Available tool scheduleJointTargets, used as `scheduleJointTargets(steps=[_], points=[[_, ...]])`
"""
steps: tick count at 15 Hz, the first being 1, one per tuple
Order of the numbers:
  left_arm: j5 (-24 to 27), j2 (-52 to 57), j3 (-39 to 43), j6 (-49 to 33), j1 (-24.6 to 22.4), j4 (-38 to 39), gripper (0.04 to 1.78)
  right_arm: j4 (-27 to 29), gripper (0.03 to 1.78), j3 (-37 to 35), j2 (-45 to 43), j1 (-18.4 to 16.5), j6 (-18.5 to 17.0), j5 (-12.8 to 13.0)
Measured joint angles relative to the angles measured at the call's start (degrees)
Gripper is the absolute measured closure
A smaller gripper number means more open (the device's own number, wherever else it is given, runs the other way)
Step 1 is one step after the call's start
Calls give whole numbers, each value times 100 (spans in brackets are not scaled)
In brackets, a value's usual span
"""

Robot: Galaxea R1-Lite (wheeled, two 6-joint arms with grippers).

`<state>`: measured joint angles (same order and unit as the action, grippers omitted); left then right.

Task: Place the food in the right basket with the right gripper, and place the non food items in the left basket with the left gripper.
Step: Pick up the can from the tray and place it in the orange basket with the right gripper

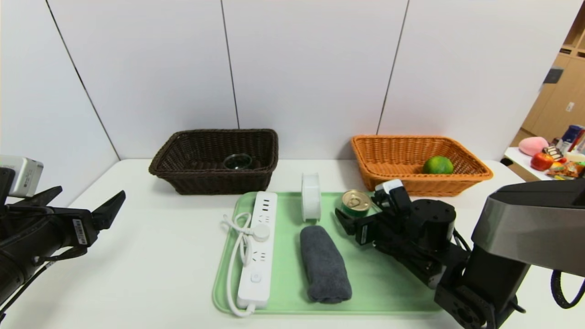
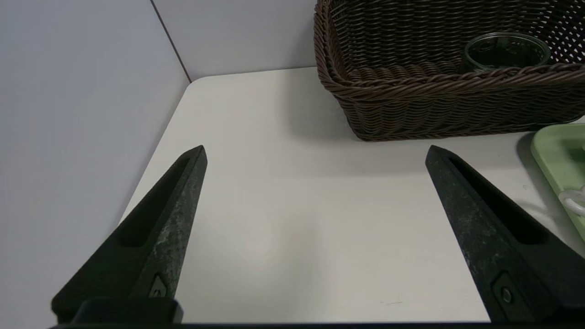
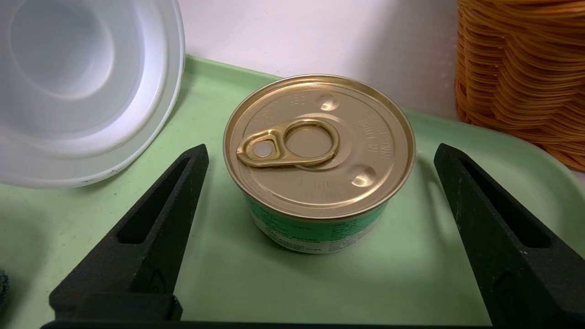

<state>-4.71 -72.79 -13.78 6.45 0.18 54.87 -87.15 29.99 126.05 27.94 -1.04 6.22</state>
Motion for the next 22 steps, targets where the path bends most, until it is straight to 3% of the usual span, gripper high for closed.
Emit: scheduleJointTargets(steps=[6,9,11,18,22], points=[[0,7,6,0,0,-2,13,0,11,165,121,-18,0,1],[2,11,6,2,0,0,13,0,63,197,121,-22,0,9],[0,28,11,0,0,-5,13,2,80,197,112,-20,7,9],[0,72,5,16,0,-11,13,0,84,112,-26,55,7,1],[0,96,13,18,0,-11,13,2,84,-297,-546,179,10,0]])
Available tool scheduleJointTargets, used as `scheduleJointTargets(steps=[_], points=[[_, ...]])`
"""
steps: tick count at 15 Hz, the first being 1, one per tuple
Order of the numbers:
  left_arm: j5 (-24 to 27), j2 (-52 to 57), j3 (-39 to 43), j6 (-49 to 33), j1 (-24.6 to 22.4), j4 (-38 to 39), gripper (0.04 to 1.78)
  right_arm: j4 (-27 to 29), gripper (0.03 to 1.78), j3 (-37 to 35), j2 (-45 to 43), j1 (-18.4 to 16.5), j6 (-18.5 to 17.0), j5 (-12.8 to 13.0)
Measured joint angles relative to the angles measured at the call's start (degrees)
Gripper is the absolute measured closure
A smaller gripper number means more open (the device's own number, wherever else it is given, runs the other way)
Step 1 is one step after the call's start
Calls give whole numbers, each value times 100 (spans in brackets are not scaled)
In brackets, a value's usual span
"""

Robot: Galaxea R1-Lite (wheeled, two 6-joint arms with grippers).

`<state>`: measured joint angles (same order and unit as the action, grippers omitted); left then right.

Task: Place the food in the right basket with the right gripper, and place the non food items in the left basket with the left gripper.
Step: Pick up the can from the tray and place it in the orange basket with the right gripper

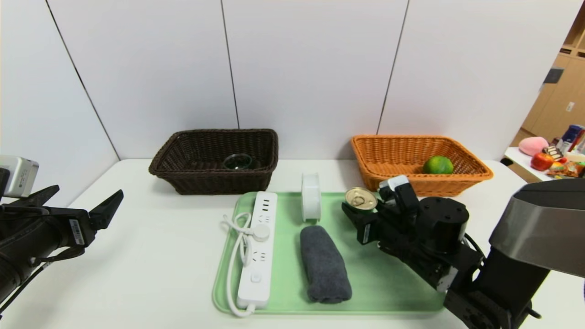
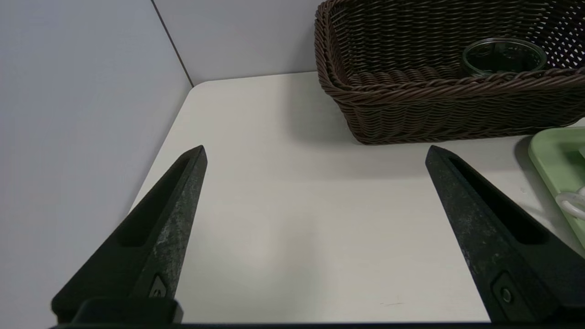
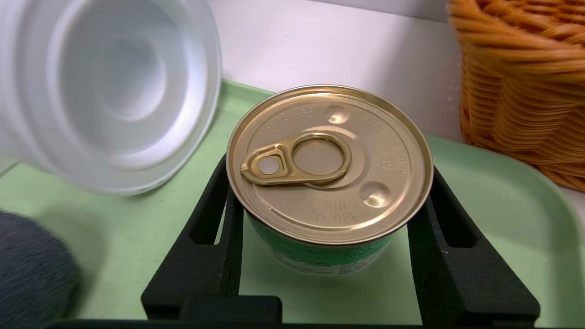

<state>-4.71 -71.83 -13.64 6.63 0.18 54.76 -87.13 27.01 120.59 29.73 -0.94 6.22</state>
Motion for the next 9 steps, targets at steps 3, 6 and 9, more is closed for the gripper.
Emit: scheduleJointTargets(steps=[3,6,9], points=[[0,2,-2,1,0,1,13,-5,84,-229,-653,107,65,-32],[0,2,-30,28,0,1,13,-5,84,-284,-1398,155,302,-71],[0,2,-33,30,0,1,13,195,84,-257,-1971,98,427,-82]])
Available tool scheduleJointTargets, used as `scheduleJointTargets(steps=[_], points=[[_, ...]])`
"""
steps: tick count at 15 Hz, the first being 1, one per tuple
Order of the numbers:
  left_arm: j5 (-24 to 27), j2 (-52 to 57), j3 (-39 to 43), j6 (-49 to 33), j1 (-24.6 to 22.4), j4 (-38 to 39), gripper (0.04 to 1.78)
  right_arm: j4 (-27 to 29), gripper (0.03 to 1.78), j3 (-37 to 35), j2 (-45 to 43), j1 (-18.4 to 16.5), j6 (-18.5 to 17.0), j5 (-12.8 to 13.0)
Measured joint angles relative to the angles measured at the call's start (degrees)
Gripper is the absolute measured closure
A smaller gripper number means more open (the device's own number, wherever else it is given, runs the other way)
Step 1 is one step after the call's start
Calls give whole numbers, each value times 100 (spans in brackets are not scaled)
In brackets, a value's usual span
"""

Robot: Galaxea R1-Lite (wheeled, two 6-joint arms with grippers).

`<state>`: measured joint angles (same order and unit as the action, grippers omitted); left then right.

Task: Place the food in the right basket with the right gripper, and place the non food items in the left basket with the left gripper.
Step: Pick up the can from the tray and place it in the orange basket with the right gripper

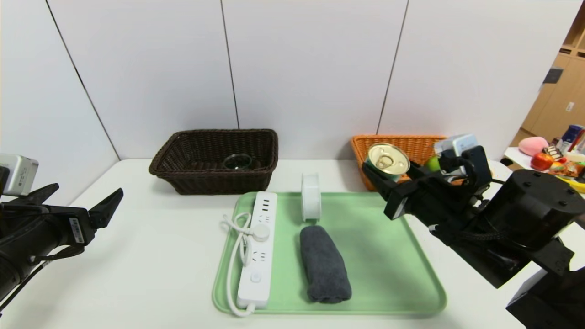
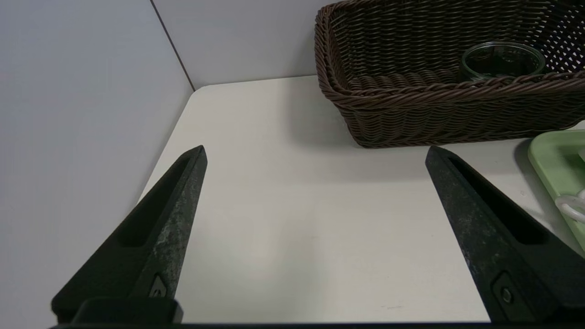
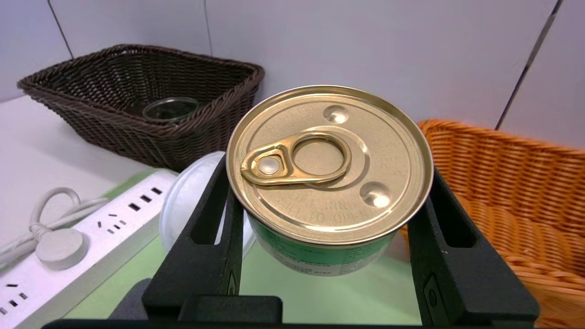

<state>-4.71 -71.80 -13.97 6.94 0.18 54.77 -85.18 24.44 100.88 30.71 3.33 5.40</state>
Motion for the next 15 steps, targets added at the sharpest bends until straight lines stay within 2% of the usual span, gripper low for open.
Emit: scheduleJointTargets(steps=[3,6,9,11,15], points=[[7,0,-50,17,0,0,13,644,84,386,-313,-235,6,5],[9,0,-77,33,0,0,13,1768,84,1178,-527,-662,5,-15],[9,2,-74,37,0,0,13,3451,84,2266,-614,-1150,-6,-56],[7,6,-63,33,0,0,13,4795,84,3096,-603,-1409,-50,-113],[11,0,-69,44,0,0,13,7457,84,5066,-261,-1696,-462,-182]])
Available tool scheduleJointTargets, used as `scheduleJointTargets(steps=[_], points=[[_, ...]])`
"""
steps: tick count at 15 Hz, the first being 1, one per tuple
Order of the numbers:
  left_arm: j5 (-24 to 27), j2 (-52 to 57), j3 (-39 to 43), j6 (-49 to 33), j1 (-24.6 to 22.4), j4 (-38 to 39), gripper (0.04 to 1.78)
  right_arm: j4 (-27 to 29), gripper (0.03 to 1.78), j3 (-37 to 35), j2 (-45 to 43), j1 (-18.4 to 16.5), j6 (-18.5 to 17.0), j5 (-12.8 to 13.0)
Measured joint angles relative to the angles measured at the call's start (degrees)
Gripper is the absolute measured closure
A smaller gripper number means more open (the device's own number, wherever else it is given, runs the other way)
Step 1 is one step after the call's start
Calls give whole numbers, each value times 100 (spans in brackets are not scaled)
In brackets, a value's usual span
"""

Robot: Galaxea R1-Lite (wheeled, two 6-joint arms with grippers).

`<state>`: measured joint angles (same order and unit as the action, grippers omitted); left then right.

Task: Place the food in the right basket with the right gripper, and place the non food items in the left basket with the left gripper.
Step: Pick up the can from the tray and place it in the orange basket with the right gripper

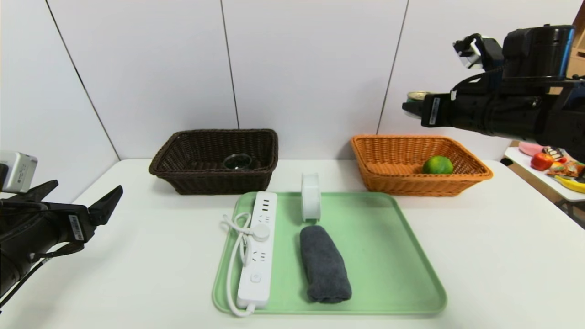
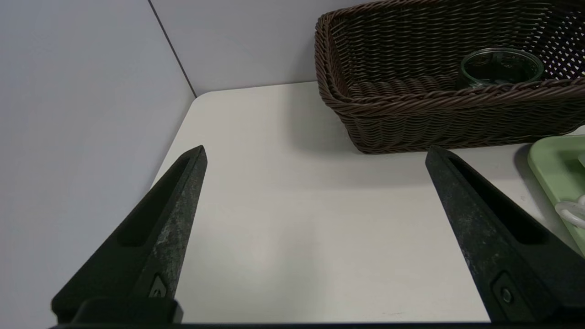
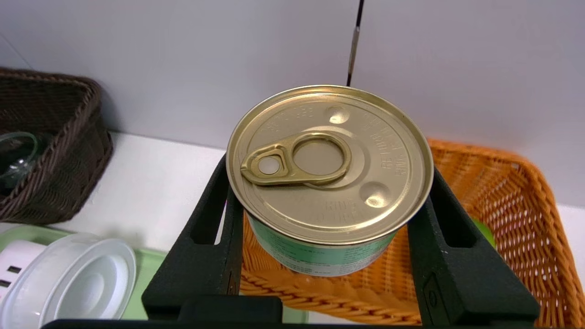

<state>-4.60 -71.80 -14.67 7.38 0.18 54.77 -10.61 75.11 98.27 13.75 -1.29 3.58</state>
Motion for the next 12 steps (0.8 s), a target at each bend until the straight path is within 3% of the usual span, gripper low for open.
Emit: scheduleJointTargets(steps=[2,5,12], points=[[-2,0,15,-2,0,-6,13,1192,84,841,358,-111,-94,-15],[-2,-7,32,-5,0,-10,13,2305,84,1604,895,-174,-123,-17],[-2,-63,20,-30,0,-9,13,2664,84,2431,1970,-279,-91,63]])
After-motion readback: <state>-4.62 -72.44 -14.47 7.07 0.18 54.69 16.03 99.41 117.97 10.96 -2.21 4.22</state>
